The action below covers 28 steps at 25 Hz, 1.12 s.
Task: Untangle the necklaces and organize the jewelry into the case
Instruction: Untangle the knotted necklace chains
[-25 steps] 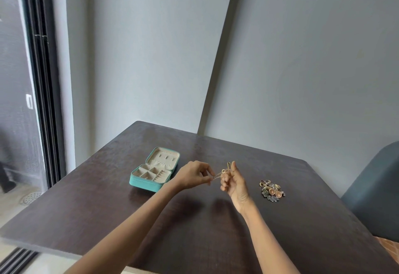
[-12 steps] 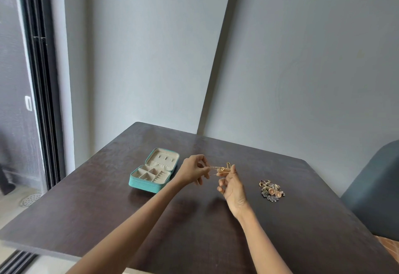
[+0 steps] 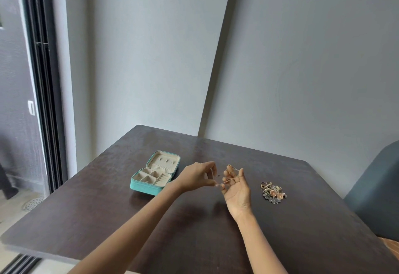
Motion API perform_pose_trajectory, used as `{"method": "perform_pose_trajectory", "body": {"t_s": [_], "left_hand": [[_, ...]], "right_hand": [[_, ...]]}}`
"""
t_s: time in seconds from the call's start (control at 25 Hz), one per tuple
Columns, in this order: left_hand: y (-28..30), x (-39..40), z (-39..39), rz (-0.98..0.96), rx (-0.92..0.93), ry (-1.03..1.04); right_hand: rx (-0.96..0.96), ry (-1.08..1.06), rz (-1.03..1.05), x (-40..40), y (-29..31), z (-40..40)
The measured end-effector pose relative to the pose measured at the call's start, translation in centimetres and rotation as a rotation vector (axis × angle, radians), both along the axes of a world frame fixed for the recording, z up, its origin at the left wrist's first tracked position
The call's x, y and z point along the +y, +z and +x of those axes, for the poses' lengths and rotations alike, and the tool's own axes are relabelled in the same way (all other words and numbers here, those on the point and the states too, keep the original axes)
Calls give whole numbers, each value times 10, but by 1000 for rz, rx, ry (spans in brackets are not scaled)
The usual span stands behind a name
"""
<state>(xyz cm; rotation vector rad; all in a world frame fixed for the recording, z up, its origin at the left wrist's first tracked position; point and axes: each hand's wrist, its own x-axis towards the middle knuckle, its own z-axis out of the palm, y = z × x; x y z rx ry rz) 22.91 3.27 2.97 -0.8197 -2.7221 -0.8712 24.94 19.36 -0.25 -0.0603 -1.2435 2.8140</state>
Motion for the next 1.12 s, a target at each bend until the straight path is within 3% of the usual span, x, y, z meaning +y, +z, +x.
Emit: {"method": "perform_pose_trajectory", "body": {"t_s": [0.12,0.4,0.64,0.88,1.12], "left_hand": [[-7,2,-2,-65,50,95],[-7,5,-9,23,91,264],[-8,0,-11,105,-17,190],[-6,-4,-6,650,-407,-84],[1,-7,-5,720,-450,-126]], "right_hand": [[3,21,-116,3,7,-1],[46,66,-170,7,12,-4],[11,-10,-181,8,11,-4],[-69,-59,5,4,17,-7],[-18,91,309,0,15,-1]]}}
